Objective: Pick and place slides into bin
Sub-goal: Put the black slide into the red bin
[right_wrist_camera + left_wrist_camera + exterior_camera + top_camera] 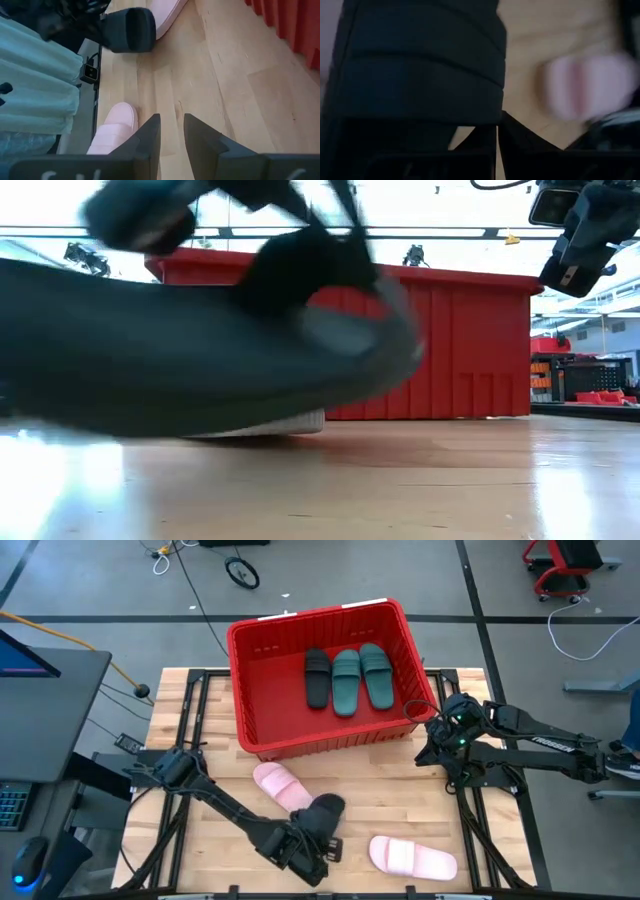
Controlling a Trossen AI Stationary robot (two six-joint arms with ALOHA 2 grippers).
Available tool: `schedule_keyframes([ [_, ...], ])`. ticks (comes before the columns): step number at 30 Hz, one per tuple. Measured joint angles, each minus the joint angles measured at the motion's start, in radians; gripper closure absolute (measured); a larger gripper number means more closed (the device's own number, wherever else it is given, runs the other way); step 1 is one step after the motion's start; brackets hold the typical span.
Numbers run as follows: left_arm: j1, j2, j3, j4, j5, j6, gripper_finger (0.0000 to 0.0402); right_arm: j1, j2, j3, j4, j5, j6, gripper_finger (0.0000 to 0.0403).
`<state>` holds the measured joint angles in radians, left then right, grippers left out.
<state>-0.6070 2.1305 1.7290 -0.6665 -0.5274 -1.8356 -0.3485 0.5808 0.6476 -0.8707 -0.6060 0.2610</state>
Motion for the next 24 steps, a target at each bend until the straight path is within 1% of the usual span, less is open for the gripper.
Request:
schedule_keyframes([
  [3, 0.009, -0.021, 0.0, 0.104, -0.181, 0.032, 0.0395, 0.0, 0.0, 0.0, 0.0, 0.0, -0.003, 0.0312],
  [7, 0.024, -0.068, 0.0, 0.241, -0.523, 0.122, 0.0396, 0.0, 0.0, 0.0, -0.001, 0.0, -0.002, 0.0312],
  [9, 0.035, -0.101, 0.0, 0.313, -0.671, 0.214, 0.0396, 0.0, 0.0, 0.0, -0.001, 0.0, -0.002, 0.0312],
  [10, 0.046, -0.12, 0.0, 0.337, -0.724, 0.272, 0.0396, 0.0, 0.0, 0.0, -0.001, 0.0, -0.002, 0.0312],
  [11, 0.056, -0.141, 0.001, 0.36, -0.754, 0.324, 0.0396, 0.0, 0.0, 0.0, -0.001, 0.0, -0.006, 0.0312],
  [13, 0.085, -0.188, 0.001, 0.37, -0.778, 0.421, 0.0396, 0.0, 0.0, 0.0, -0.001, 0.002, -0.025, 0.0312],
  [15, 0.124, -0.233, 0.001, 0.37, -0.778, 0.511, 0.0396, 0.0, 0.0, 0.0, -0.001, 0.009, -0.034, 0.0312],
  [19, 0.231, -0.327, 0.001, 0.364, -0.775, 0.693, 0.0396, 0.0, 0.0, 0.0, -0.004, 0.016, -0.034, 0.0312],
  [21, 0.302, -0.37, 0.001, 0.361, -0.746, 0.775, 0.0396, 0.0, 0.0, 0.0, -0.005, 0.016, -0.035, 0.0312],
  [24, 0.431, -0.419, 0.001, 0.354, -0.654, 0.892, 0.0396, 0.0, 0.0, 0.0, -0.005, 0.016, -0.038, 0.0312],
])
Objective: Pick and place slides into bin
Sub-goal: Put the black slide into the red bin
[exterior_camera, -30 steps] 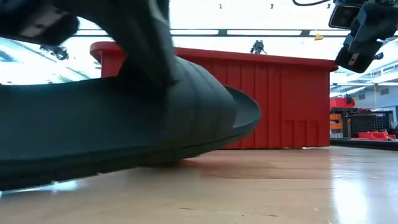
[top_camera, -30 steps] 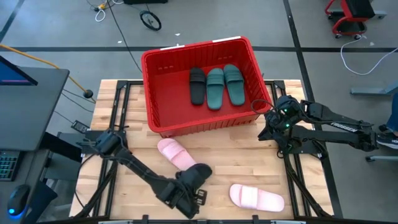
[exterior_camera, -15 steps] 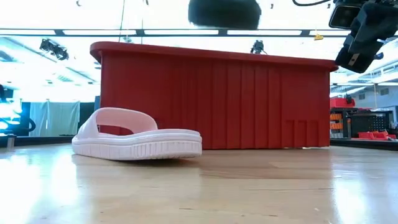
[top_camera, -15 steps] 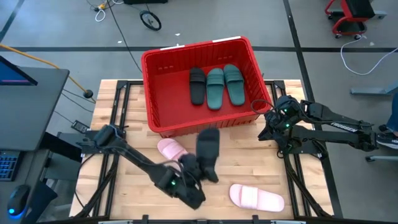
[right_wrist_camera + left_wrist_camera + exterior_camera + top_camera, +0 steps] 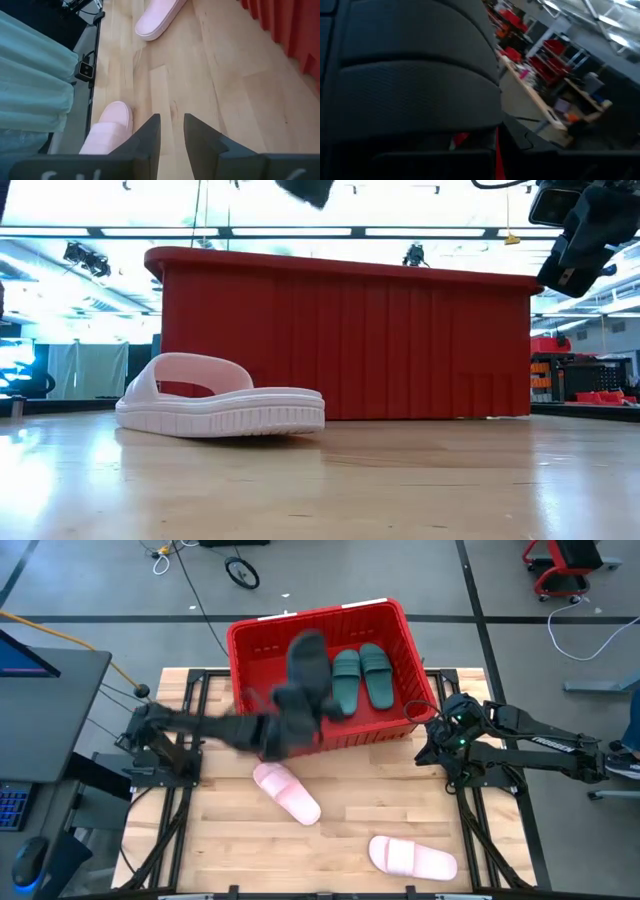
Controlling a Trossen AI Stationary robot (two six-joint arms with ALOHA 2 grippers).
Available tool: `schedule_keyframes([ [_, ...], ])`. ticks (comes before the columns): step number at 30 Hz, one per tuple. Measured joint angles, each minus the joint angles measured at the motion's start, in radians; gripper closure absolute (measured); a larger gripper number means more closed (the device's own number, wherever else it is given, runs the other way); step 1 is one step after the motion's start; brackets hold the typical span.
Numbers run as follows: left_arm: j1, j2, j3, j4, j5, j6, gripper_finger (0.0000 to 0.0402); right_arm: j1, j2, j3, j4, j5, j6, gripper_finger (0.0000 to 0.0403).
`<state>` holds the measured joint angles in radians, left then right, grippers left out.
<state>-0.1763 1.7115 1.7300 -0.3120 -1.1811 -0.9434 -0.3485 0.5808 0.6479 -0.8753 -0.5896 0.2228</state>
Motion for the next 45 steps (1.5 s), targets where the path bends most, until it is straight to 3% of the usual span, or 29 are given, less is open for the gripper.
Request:
schedule_keyframes([
  [4, 0.192, -0.019, 0.001, -0.023, 0.182, 0.033, 0.0396, 0.0, 0.0, 0.0, -0.002, 0.0, -0.018, 0.0312],
  [7, 0.322, -0.007, 0.001, -0.063, 0.34, -0.045, 0.0396, 0.0, 0.0, 0.0, -0.002, -0.001, -0.015, 0.0312],
  [11, 0.426, 0.04, -0.012, -0.165, 0.39, -0.171, 0.0396, 0.0, 0.0, 0.0, -0.018, 0.0, -0.016, 0.0312],
  [17, 0.518, 0.09, -0.09, -0.229, 0.521, -0.307, 0.0396, 0.001, 0.0, 0.0, -0.023, 0.035, -0.017, 0.0312],
  [26, 0.647, 0.103, -0.276, -0.2, 0.62, -0.382, 0.0396, 0.001, 0.0, 0.0, -0.026, 0.064, -0.039, 0.0312],
  [30, 0.71, 0.102, -0.366, -0.083, 0.727, -0.349, 0.0396, 0.001, 0.0, 0.0, -0.026, 0.065, -0.04, 0.0312],
  [35, 0.758, 0.102, -0.471, 0.147, 0.788, -0.354, 0.0378, 0.0, 0.0, 0.0, -0.024, 0.068, -0.041, 0.0312],
  [41, 0.797, 0.102, -0.542, 0.152, 0.879, -0.372, 0.0386, 0.0, 0.0, 0.0, -0.017, 0.1, -0.012, 0.0312],
  [45, 0.81, 0.102, -0.561, 0.117, 0.895, -0.406, 0.0361, 0.0, 0.0, 0.0, -0.015, 0.111, -0.006, 0.0312],
])
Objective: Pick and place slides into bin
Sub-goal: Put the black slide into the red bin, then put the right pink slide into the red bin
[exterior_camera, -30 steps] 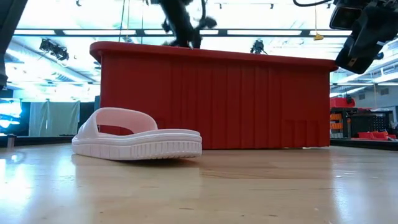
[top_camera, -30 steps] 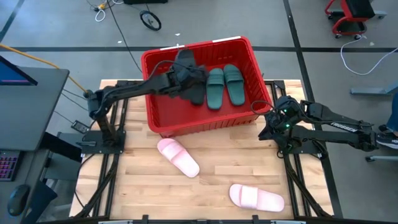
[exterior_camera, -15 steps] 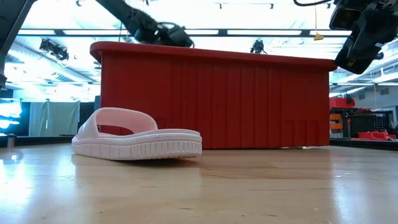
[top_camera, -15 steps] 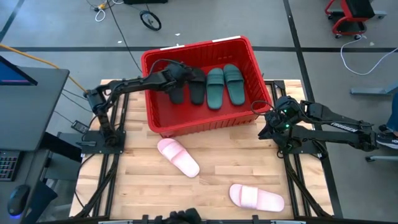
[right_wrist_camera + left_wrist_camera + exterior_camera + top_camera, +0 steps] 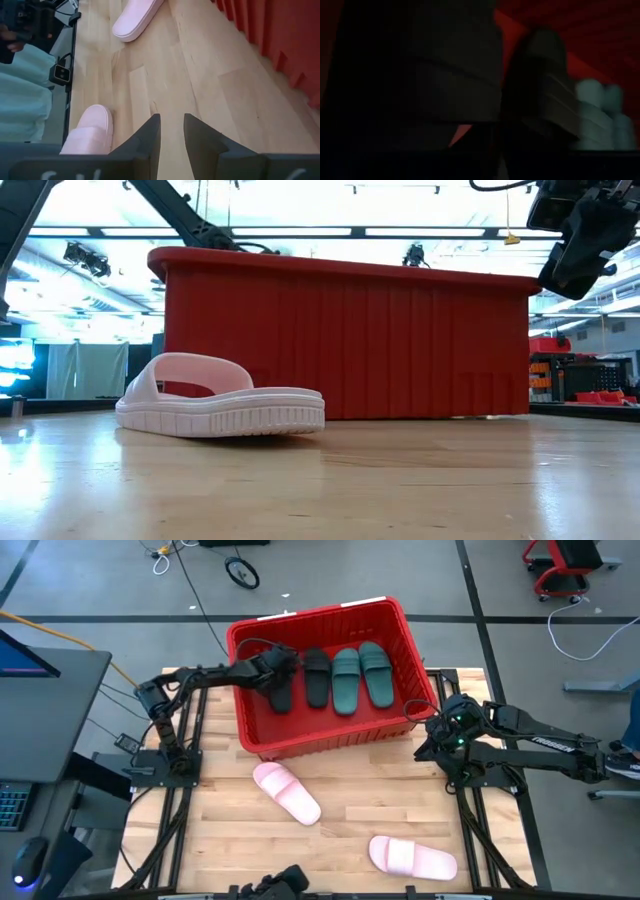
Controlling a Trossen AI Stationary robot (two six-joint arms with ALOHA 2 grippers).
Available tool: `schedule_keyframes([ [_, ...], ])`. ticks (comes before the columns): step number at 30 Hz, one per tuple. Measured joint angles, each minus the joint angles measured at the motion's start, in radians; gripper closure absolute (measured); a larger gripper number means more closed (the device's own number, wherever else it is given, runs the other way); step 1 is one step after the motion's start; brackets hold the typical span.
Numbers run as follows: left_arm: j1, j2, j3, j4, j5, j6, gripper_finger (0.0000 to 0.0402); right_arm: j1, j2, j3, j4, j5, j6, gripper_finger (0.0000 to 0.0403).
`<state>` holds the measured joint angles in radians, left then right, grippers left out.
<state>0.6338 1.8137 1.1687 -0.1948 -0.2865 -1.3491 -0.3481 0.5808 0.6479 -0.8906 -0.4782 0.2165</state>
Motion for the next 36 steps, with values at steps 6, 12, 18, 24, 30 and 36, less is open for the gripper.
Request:
schedule_keyframes([
  [6, 0.007, 0.0, 0.0, -0.014, 0.0, 0.002, 0.0288, 0.0, 0.0, 0.0, 0.001, 0.0, 0.019, 0.0312],
  [12, -0.01, -0.003, 0.024, 0.074, 0.001, 0.013, 0.0238, 0.0, 0.0, 0.0, 0.002, 0.006, 0.103, 0.0312],
  [18, -0.025, -0.009, 0.116, 0.098, 0.036, 0.048, 0.0224, 0.0, 0.0, 0.0, -0.002, -0.031, 0.184, 0.0312],
  [24, -0.085, -0.014, 0.325, 0.101, 0.117, 0.238, 0.0238, 0.032, -0.003, 0.0, -0.002, -0.168, 0.214, 0.0312],
  [30, -0.209, -0.015, 0.618, 0.098, 0.218, 0.538, 0.0259, 0.181, -0.007, 0.0, 0.002, -0.253, 0.274, 0.0309],
  [36, -0.381, -0.016, 0.855, 0.061, 0.225, 0.737, 0.0265, 0.412, -0.004, 0.0, 0.214, -0.26, 0.502, 0.0296],
])
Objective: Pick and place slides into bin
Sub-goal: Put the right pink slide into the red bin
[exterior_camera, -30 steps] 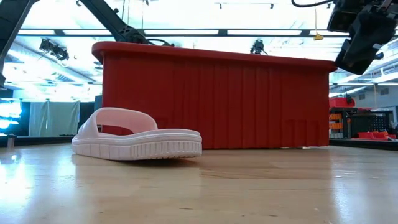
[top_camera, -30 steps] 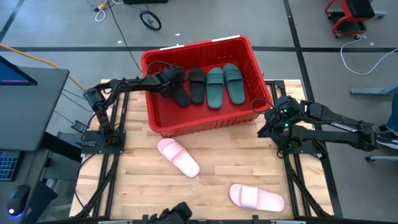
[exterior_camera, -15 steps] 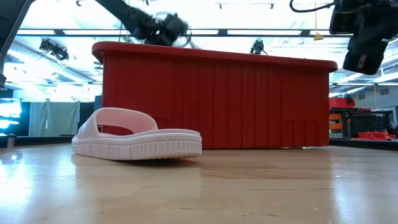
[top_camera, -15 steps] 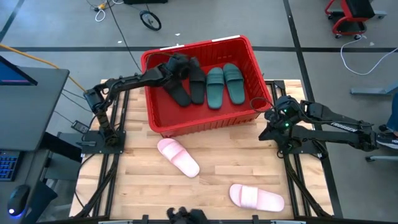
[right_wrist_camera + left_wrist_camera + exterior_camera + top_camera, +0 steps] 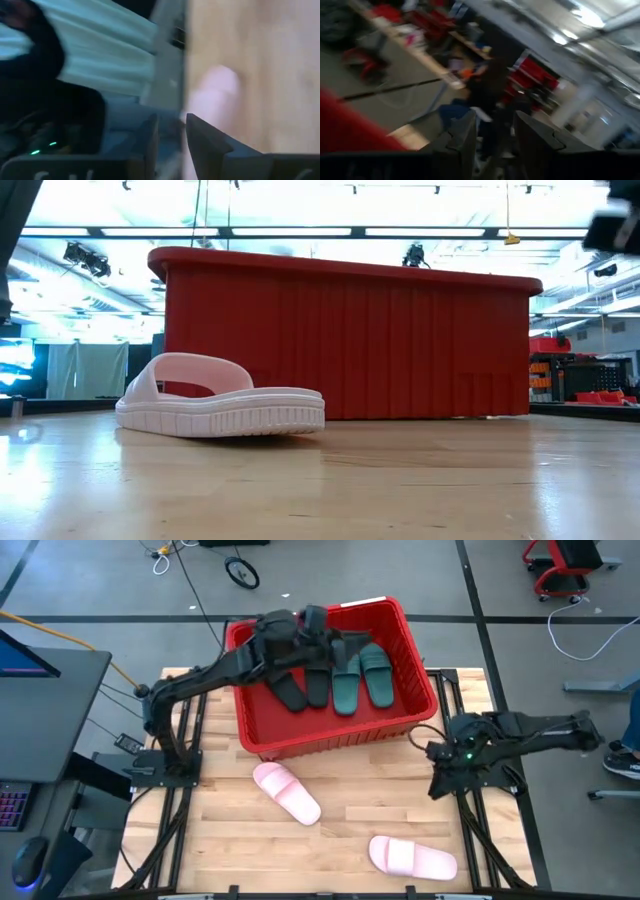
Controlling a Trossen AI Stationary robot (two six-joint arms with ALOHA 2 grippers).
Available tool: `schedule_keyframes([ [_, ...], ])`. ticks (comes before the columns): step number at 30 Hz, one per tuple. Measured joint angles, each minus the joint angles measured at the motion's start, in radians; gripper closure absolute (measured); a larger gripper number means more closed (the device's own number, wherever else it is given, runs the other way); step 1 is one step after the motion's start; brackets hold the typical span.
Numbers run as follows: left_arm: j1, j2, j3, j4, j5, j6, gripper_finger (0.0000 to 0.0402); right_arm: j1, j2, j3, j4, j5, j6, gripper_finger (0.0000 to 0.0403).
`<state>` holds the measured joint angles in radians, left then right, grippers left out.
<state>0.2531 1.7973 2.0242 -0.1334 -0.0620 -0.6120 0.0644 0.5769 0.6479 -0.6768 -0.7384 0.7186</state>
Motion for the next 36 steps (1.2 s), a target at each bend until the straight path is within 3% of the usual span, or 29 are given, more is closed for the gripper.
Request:
schedule_keyframes([
  [6, -0.152, 0.0, 0.119, -0.021, -0.004, 0.124, 0.0256, 0.187, 0.07, 0.001, 0.572, 0.148, 0.206, 0.0285],
  [9, -0.213, 0.0, 0.143, -0.023, -0.001, 0.153, 0.0257, 0.263, 0.121, 0.009, 0.735, 0.257, 0.248, 0.0286],
  [14, -0.281, -0.003, 0.153, -0.026, -0.003, 0.153, 0.0268, 0.451, 0.234, 0.051, 0.583, 0.377, 0.314, 0.0292],
  [17, -0.31, -0.007, 0.153, -0.055, -0.003, 0.153, 0.0274, 0.601, 0.337, 0.05, 0.492, 0.444, 0.482, 0.0293],
  [24, -0.38, -0.015, 0.153, -0.169, -0.003, 0.153, 0.0285, 0.903, 0.591, 0.05, 0.489, 0.657, 0.925, 0.0294],
  [30, -0.433, -0.015, 0.152, -0.202, -0.001, 0.154, 0.0287, 0.982, 0.722, 0.05, 0.491, 1.039, 1.131, 0.0294],
  [32, -0.445, -0.015, 0.152, -0.201, -0.002, 0.154, 0.0286, 0.976, 0.762, 0.05, 0.49, 1.072, 1.189, 0.0294],
  [36, -0.47, -0.015, 0.152, -0.2, -0.003, 0.154, 0.0286, 0.971, 0.85, 0.05, 0.487, 1.038, 1.293, 0.0294],
])
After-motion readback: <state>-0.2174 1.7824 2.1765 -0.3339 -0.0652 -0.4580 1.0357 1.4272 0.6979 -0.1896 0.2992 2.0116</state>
